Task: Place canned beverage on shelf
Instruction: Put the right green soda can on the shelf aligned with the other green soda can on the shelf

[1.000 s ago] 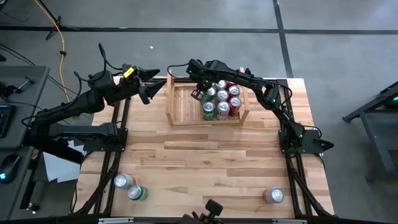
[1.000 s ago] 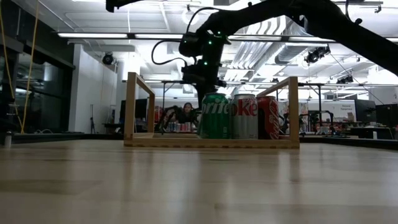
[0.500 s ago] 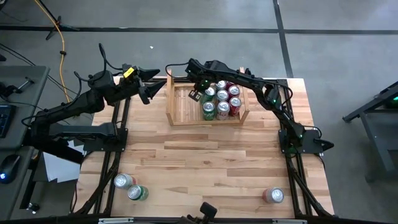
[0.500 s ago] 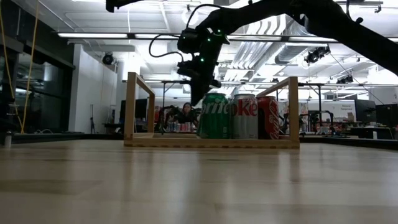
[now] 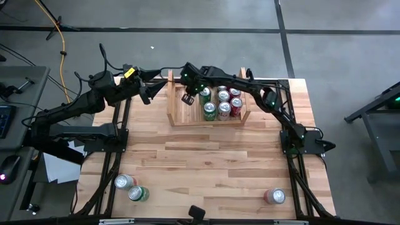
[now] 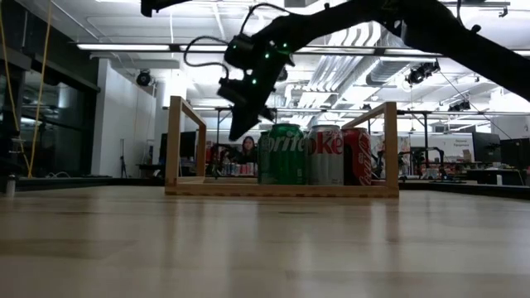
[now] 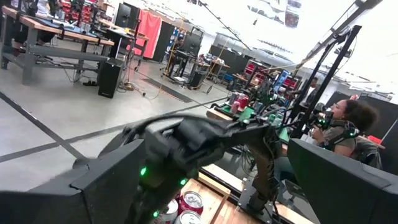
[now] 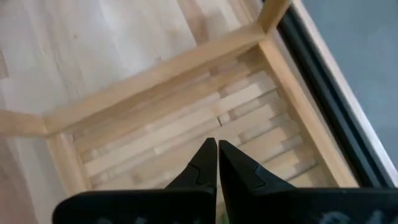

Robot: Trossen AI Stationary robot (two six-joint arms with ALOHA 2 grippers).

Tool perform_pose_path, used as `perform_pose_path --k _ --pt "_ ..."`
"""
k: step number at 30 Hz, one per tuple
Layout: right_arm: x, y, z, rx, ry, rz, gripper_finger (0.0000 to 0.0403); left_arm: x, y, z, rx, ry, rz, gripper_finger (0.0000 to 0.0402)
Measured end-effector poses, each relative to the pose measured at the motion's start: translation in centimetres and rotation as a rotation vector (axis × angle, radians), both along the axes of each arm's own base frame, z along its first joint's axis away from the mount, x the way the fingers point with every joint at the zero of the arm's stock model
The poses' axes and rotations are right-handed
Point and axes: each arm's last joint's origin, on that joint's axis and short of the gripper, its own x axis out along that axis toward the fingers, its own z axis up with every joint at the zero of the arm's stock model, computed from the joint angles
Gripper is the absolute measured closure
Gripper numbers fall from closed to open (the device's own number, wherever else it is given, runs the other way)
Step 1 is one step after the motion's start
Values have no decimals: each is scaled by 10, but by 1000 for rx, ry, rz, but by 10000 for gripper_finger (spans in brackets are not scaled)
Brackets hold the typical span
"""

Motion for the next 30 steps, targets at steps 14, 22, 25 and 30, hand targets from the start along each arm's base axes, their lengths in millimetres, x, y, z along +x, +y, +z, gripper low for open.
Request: perform_pose_path --k 14,22,25,30 --pt "10 3 -24 -109 76 175 403 0 0 0 -25 -13 -2 19" --pt "15 14 -43 -174 188 311 403 0 0 0 -45 -23 -5 19" --pt "11 17 -48 -191 263 333 403 0 0 0 -46 -23 -5 19" --pt "6 17 -51 -181 334 334 403 2 1 -1 -44 -15 -4 19"
